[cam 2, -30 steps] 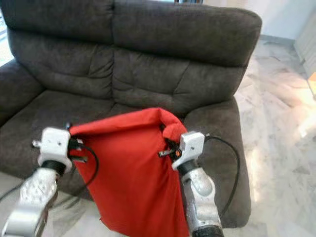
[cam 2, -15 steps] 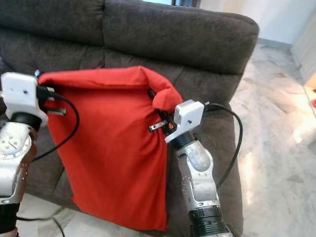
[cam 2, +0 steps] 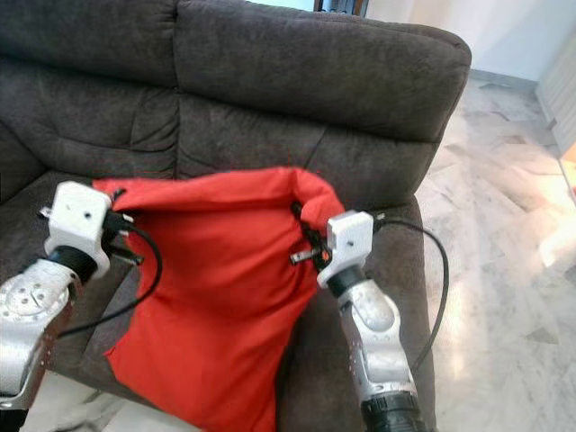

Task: Move the pillow to the sofa from floor

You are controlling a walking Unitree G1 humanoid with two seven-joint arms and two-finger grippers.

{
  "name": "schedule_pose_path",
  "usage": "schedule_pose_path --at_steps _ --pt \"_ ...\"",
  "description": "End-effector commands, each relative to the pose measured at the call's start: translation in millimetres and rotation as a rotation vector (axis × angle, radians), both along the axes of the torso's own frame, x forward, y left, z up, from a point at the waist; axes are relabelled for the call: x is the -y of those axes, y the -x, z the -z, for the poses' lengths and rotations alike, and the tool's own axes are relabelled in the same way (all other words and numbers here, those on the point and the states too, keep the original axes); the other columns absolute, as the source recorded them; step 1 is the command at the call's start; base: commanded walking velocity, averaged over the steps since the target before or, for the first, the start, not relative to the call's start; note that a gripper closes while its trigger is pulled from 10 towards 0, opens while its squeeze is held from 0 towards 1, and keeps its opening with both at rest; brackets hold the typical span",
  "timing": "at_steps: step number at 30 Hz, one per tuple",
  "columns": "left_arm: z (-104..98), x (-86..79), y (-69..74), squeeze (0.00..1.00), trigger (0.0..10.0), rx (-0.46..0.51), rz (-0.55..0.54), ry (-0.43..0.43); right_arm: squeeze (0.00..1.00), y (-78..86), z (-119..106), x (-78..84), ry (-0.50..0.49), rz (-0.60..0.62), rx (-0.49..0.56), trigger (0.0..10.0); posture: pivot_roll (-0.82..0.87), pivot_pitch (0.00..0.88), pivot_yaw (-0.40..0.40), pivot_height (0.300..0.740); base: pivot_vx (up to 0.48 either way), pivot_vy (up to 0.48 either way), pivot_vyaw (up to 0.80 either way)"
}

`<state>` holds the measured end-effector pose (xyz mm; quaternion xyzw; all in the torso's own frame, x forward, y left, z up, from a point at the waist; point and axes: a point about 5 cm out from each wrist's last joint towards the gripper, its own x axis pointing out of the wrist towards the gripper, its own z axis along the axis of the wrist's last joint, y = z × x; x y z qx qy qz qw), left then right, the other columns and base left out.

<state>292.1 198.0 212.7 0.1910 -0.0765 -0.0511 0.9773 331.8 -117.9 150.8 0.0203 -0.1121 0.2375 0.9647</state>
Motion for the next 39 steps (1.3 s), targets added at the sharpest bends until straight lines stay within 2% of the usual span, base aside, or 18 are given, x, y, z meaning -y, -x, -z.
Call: schedule_pose_path --at_steps 1,10,11,13,14,16,17,26,29,30,31,32,33,34,35,36,38,39 --pt "7 -8.3 1.7 0.0 10.0 -0.038 -0.053 -0.039 0.0 -0.6 5 14.9 -0.005 0.056 -0.011 10.0 0.2 0.161 -0.036 0.737 0.0 0.0 0.0" --pt "11 -6.5 2.0 0.0 10.0 -0.054 -0.062 -0.034 0.0 1.2 16 15.9 0.022 0.039 -0.04 10.0 0.19 0.156 -0.029 0.737 0.0 0.0 0.0" --pt "11 -6.1 1.9 0.08 10.0 -0.05 -0.061 -0.036 0.0 1.4 17 15.4 0.016 0.03 -0.042 10.0 0.19 0.156 -0.029 0.737 0.0 0.0 0.0" --pt "11 -6.0 2.0 0.08 10.0 -0.046 -0.06 -0.04 0.0 1.4 17 14.8 0.007 0.021 -0.044 10.0 0.19 0.156 -0.028 0.737 0.0 0.0 0.0" --pt "11 -6.0 2.4 1.0 10.0 -0.045 -0.062 -0.029 0.71 1.6 17 14.7 -0.001 0.02 -0.038 10.0 0.19 0.155 -0.029 0.737 0.0 0.0 0.0" --pt "11 -5.9 2.5 1.0 10.0 -0.045 -0.063 -0.023 0.71 1.6 16 14.8 -0.004 0.019 -0.035 10.0 0.19 0.155 -0.029 0.737 0.0 0.0 0.0" --pt "12 -5.8 3.0 1.0 10.0 -0.045 -0.068 -0.022 1.0 2.5 17 12.5 -0.003 0.004 -0.036 10.0 0.19 0.155 -0.03 0.737 0.0 0.0 0.0" --pt "14 -1.4 3.4 1.0 10.0 -0.043 -0.063 -0.005 1.0 6.4 18 7.0 0.011 -0.038 -0.021 10.0 0.19 0.159 -0.031 0.737 0.0 0.0 0.0" --pt "15 -0.5 3.4 1.0 10.0 -0.047 -0.062 -0.004 1.0 6.1 21 10.6 0.03 -0.013 -0.032 10.0 0.19 0.159 -0.031 0.737 0.0 0.0 0.0" --pt "19 0.3 3.4 1.0 10.0 -0.058 -0.06 0.0 0.96 5.3 25 15.2 0.039 0.015 -0.047 10.0 0.19 0.157 -0.031 0.737 0.0 0.0 0.0" --pt "21 0.5 3.3 1.0 10.0 -0.064 -0.059 0.001 0.96 4.8 27 17.2 0.042 0.028 -0.055 10.0 0.19 0.157 -0.031 0.737 0.0 0.0 0.0" --pt "29 -0.5 3.4 1.0 10.0 -0.092 -0.058 0.015 0.0 3.6 32 23.6 0.029 0.07 -0.079 10.0 0.19 0.155 -0.03 0.737 0.0 0.0 0.0" --pt "43 -3.4 4.0 0.78 10.0 -0.14 -0.058 0.033 0.0 1.7 40 36.2 0.011 0.155 -0.122 10.0 0.19 0.151 -0.026 0.737 0.0 0.0 0.0" --pt "51 -5.7 4.5 0.24 10.0 -0.164 -0.062 0.03 0.0 1.1 45 43.7 0.002 0.205 -0.147 10.0 0.19 0.15 -0.023 0.737 0.0 0.0 0.0" --pt "55 -7.2 4.9 0.0 10.0 -0.176 -0.064 0.025 0.0 0.9 48 48.0 -0.002 0.234 -0.16 10.0 0.19 0.15 -0.023 0.737 0.0 0.0 0.0" --pt "81 -15.0 9.1 0.0 10.0 -0.261 -0.082 0.027 0.0 3.4 63 69.4 -0.019 0.359 -0.231 10.0 0.19 0.145 -0.018 0.737 0.0 0.0 0.0" --pt "106 -22.9 15.7 0.0 10.0 -0.341 -0.102 0.025 0.0 9.3 78 88.9 -0.034 0.474 -0.307 10.0 0.19 0.141 -0.012 0.737 0.0 0.0 0.0" --pt "138 -31.9 27.1 0.0 10.0 -0.447 -0.132 0.021 0.0 23.8 103 113.1 -0.021 0.612 -0.436 10.0 0.18 0.136 -0.007 0.737 0.0 0.0 0.0"
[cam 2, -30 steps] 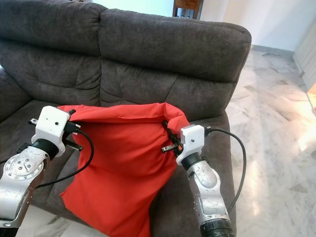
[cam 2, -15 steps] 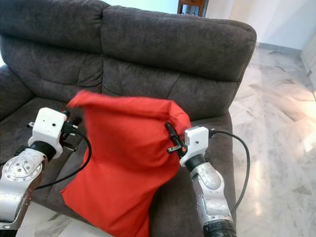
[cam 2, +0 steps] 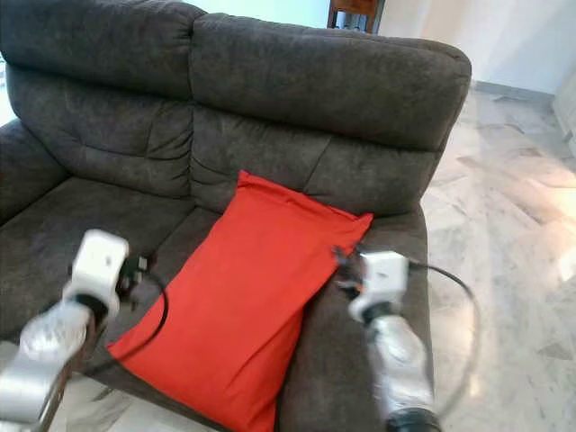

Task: Move the pillow to the sofa from floor

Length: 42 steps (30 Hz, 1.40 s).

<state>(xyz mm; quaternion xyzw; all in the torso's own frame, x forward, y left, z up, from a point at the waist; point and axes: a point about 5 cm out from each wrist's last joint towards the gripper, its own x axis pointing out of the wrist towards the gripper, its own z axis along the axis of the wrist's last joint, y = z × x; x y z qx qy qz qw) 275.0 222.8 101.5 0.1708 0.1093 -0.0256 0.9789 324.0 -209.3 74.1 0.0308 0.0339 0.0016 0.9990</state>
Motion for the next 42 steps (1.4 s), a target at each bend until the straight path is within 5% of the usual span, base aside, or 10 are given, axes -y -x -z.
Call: schedule_pose_path --at_steps 1,2,5,6,12,20,24,32,42 --pt "27 -7.1 10.1 0.0 10.0 -0.089 -0.012 -0.001 0.0 16.0 26 21.7 -0.025 0.146 -0.123 10.0 0.18 0.136 -0.007 0.737 0.0 0.0 0.0" --pt "52 -14.1 22.1 0.0 10.0 -0.173 -0.042 0.009 0.0 32.2 44 39.6 -0.027 0.244 -0.205 10.0 0.19 0.128 -0.005 0.737 0.0 0.0 0.0" --pt "77 -20.2 37.5 0.0 10.0 -0.265 -0.074 0.018 0.0 54.8 64 58.8 -0.006 0.352 -0.302 10.0 0.18 0.126 0.0 0.737 0.0 0.0 0.0" --pt "101 -21.5 53.5 0.0 10.0 -0.346 -0.108 0.052 0.0 83.7 83 76.8 0.066 0.448 -0.41 10.0 0.19 0.109 0.002 0.737 0.0 0.0 0.0" --pt "141 -1.6 70.4 0.0 10.0 -0.492 -0.049 0.032 0.0 136.8 119 86.7 0.078 0.554 -0.627 10.0 0.17 0.045 0.026 0.737 0.0 0.0 0.0" --pt "165 12.7 77.0 0.0 10.0 -0.607 -0.027 0.018 0.0 156.3 140 64.7 0.029 0.535 -0.738 10.0 0.14 0.0 0.037 0.737 0.0 0.0 0.0" --pt "175 16.1 83.9 0.0 10.0 -0.679 -0.066 0.037 0.0 153.9 146 45.1 0.15 0.337 -0.783 10.0 0.13 0.0 0.015 0.737 0.0 0.0 0.0" --pt "181 18.7 90.6 0.0 10.0 -0.707 -0.114 0.051 0.0 162.2 149 52.2 0.079 0.41 -0.827 10.0 0.13 0.0 -0.015 0.737 0.0 0.0 0.0" --pt "193 10.6 120.8 0.0 10.0 -0.781 -0.128 0.005 0.0 164.7 150 48.0 0.014 0.41 -0.779 10.0 0.14 0.0 -0.009 0.737 0.0 0.0 0.0"
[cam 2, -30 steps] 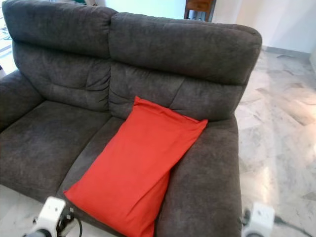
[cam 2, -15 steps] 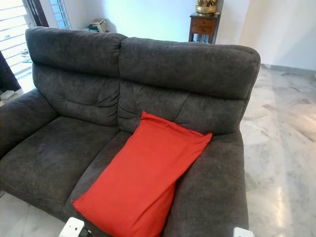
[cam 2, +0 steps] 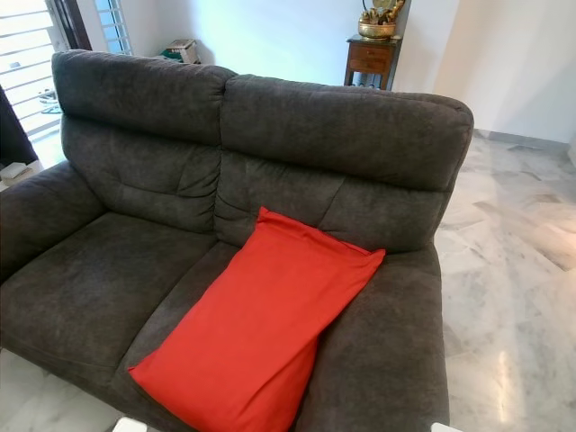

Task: Move the pillow to the sofa from floor

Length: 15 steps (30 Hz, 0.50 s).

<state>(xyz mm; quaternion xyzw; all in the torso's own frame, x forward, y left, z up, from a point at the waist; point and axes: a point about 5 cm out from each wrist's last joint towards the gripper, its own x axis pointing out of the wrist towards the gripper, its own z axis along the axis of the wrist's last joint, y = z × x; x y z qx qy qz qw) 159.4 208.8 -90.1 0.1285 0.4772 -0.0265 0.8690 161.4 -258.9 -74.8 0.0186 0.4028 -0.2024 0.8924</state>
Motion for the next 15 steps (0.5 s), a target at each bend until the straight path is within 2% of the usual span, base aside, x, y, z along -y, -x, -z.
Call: schedule_pose_path --at_steps 1,6,13,15 --pt "3 -4.0 9.9 0.0 10.0 -0.024 0.008 -0.018 0.0 2.0 2 -2.9 -0.015 0.008 0.007 10.0 0.14 0.0 -0.008 0.737 0.0 0.0 0.0" --pt "7 -6.8 21.1 0.0 10.0 -0.045 -0.002 -0.018 0.0 2.5 1 -2.0 -0.011 0.013 0.023 10.0 0.14 0.0 -0.005 0.737 0.0 0.0 0.0" --pt "8 -5.6 25.0 0.0 10.0 -0.057 0.009 -0.023 0.0 0.9 -2 2.7 0.003 0.023 0.045 10.0 0.14 0.0 -0.008 0.737 0.0 0.0 0.0" --pt "9 -5.4 25.6 0.0 10.0 -0.061 0.009 -0.025 0.0 -11.7 -11 5.3 0.006 0.039 0.147 10.0 0.15 0.0 -0.009 0.737 0.0 0.0 0.0"
